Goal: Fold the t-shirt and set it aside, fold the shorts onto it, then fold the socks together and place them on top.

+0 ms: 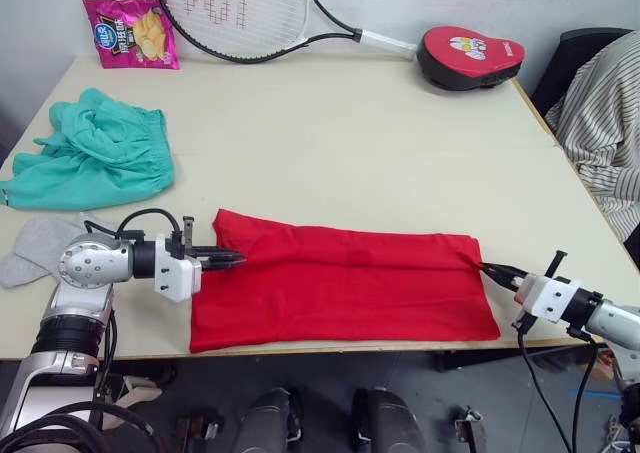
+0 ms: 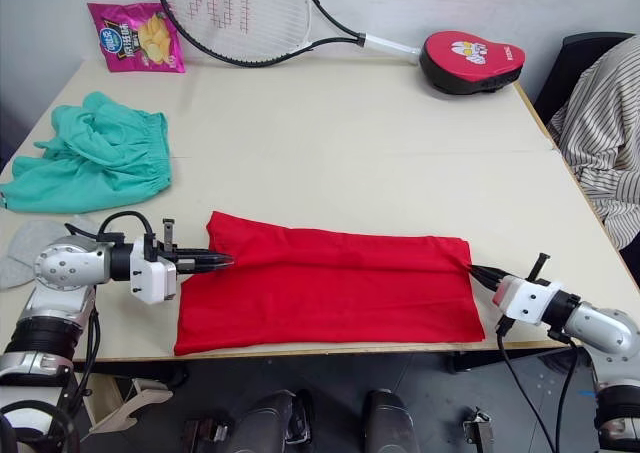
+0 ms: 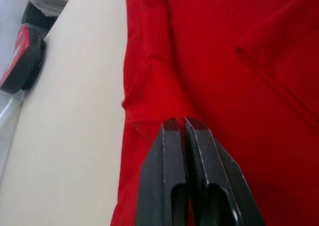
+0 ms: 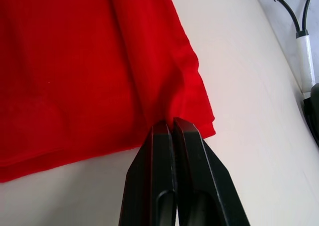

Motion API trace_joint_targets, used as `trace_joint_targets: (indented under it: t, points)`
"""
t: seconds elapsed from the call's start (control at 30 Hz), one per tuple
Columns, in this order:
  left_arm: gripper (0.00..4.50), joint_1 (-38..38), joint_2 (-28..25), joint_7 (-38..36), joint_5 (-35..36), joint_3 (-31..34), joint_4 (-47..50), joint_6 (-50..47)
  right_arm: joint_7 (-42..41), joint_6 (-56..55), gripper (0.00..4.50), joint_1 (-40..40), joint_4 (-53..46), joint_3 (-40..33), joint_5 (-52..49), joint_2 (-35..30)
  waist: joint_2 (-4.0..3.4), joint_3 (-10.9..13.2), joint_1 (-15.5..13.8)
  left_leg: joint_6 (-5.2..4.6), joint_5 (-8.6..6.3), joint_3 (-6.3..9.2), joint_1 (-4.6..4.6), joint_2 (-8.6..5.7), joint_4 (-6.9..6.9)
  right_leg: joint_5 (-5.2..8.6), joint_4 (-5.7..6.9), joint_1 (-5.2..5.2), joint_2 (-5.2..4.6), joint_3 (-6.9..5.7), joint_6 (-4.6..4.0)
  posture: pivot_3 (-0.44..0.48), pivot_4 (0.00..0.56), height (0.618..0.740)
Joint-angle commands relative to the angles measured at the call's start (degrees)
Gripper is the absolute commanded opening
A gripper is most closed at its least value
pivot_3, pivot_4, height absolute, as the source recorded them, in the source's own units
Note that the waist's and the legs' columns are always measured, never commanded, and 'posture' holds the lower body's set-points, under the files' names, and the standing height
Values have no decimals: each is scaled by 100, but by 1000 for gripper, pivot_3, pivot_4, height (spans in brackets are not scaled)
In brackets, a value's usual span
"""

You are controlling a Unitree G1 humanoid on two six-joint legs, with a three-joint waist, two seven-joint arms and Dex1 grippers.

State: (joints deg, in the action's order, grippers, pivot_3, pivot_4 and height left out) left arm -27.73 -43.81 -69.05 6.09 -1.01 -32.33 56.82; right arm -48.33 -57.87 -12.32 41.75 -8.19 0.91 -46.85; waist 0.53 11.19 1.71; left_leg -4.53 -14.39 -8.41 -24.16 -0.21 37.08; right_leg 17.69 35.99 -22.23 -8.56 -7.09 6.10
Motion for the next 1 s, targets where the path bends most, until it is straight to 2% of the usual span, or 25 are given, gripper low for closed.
trace_joint_targets:
  t: [0.03, 0.17, 0.27, 0.3, 0.4, 0.63, 0.73, 0.9, 1.0]
  points:
    - [9, 116, -186, 224, -73, -24, 119, 200, 184, -236, 0, 57, 46, 37, 59, -224, 0, 0, 0, -1, -1, 0, 0, 0, 0, 0, 0, 0, -1, 0, 0, 0, 150, 740]
    - [9, 192, -268, 364, -134, -89, 82, 264, 346, -348, 0, 44, 154, 138, 176, -300, 0, 0, -5, -1, -5, 0, 0, 0, 0, 0, 0, -1, -1, 1, 0, 0, 150, 740]
    - [9, 302, -342, 311, 43, -182, 179, 185, -20, -5, 0, 198, -42, 205, -371, -298, -1, 0, -4, -1, -7, 0, 0, 0, 0, 0, -1, 0, -1, 3, 0, 0, 150, 740]
    - [472, 346, -365, 300, 134, -191, 248, 121, -168, 78, 210, 272, -175, 248, -541, -318, -1, 0, -7, -1, -7, 0, 1, 0, -1, 0, -2, 0, -1, 3, 0, 0, 150, 740]
    - [1196, 453, -429, 288, 329, -196, 437, -69, -231, 57, 966, 346, -344, 259, -625, -395, -1, 0, 2, -2, -8, 2, 1, 2, -3, 0, -4, 1, -1, 2, -1, 0, 150, 740]
    - [3557, 903, -898, 19, 863, -112, 1064, -750, -886, 758, 3434, 545, -400, 11, -1428, -812, -6, -2, -5, -2, -16, 2, 5, 2, -2, 1, -5, 4, -4, 5, -1, 0, 150, 740]
    - [4453, 1165, -1085, -38, 1433, 103, 1506, -1865, -1324, 1718, 4441, 631, -571, -188, -2015, -902, -7, -1, -7, 0, -20, 4, 6, 4, -2, 1, -7, 6, -4, 5, -1, 0, 150, 740]
    - [4484, 1200, -1192, 479, 2840, 630, 2310, -5193, -1788, 4008, 4479, 795, -1638, -510, -3079, -936, -10, 0, -5, -2, -24, 15, 7, 8, 1, 1, -5, 12, -5, 6, -3, 0, 150, 740]
    - [3858, 849, -944, 796, 3052, 747, 2304, -6198, -1781, 4983, 3834, 745, -2551, -498, -3406, -835, -16, 1, -15, -2, -26, 17, 9, 8, 0, 2, -6, 15, -4, 6, -3, 0, 150, 740]
